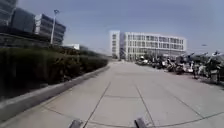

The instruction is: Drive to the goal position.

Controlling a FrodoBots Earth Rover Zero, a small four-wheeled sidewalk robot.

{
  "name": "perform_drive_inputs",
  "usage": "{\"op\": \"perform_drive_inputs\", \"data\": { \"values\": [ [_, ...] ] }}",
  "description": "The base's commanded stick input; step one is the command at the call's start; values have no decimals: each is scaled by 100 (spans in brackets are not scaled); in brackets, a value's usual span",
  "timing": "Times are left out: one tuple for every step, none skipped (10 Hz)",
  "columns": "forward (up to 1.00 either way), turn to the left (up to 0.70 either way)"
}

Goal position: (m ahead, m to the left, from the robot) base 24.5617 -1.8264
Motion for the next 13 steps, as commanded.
{"op": "perform_drive_inputs", "data": {
  "values": [
    [70, -3],
    [70, -1],
    [70, -1],
    [70, 0],
    [70, 1],
    [70, 1],
    [70, 1],
    [70, 1],
    [70, 1],
    [70, 1],
    [70, 1],
    [70, -2],
    [70, -24]
  ]
}}
